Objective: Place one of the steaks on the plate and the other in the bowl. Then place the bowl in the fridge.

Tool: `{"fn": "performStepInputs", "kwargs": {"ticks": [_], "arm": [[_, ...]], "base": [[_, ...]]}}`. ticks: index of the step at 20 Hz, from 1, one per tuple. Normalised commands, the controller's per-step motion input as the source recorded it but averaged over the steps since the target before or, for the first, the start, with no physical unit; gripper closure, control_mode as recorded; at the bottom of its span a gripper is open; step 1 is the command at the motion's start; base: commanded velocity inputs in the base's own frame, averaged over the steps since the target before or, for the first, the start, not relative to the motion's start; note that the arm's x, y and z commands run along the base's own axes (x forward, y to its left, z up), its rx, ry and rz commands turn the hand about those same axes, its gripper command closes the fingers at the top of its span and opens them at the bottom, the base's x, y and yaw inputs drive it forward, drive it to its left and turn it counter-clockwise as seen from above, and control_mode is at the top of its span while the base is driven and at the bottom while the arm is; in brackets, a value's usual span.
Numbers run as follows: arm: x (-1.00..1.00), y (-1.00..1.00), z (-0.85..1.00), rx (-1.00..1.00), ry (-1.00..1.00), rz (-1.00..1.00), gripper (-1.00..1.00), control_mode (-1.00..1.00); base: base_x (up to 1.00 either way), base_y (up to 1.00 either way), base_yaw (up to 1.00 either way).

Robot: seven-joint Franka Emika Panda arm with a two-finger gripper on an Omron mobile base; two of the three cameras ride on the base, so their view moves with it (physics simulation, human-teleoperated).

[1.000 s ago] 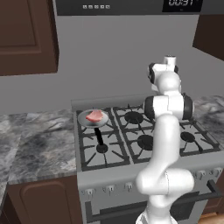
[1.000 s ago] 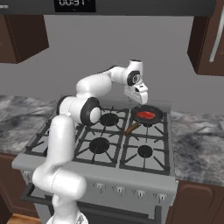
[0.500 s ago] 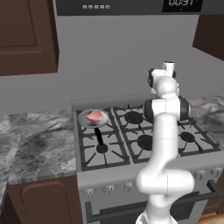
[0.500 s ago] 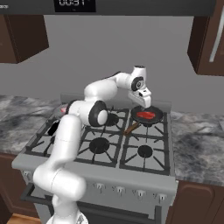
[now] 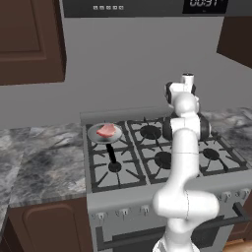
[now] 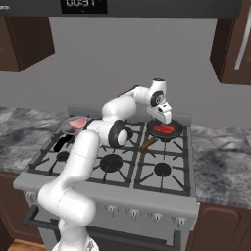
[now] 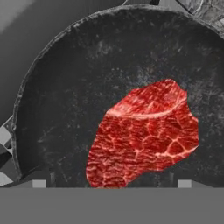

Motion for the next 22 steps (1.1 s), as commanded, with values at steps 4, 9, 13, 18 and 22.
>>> {"fn": "performStepInputs", "kwargs": {"ticks": [4,9,13,18,22], "arm": [[0.14,-0.09,-0.22,0.0,0.01,-0.03,-1.0,-1.0],[0.0,0.0,-0.21,0.0,0.08,-0.14,-1.0,-1.0],[0.01,0.0,-0.2,0.0,0.0,-0.13,-1.0,-1.0],[0.0,0.0,-0.23,0.0,0.0,-0.11,-1.0,-1.0],[0.0,0.0,-0.2,0.0,0.01,-0.1,-1.0,-1.0]], "base": [[0.0,0.0,0.0],[0.0,0.0,0.0],[0.0,0.0,0.0],[0.0,0.0,0.0],[0.0,0.0,0.0]]}}
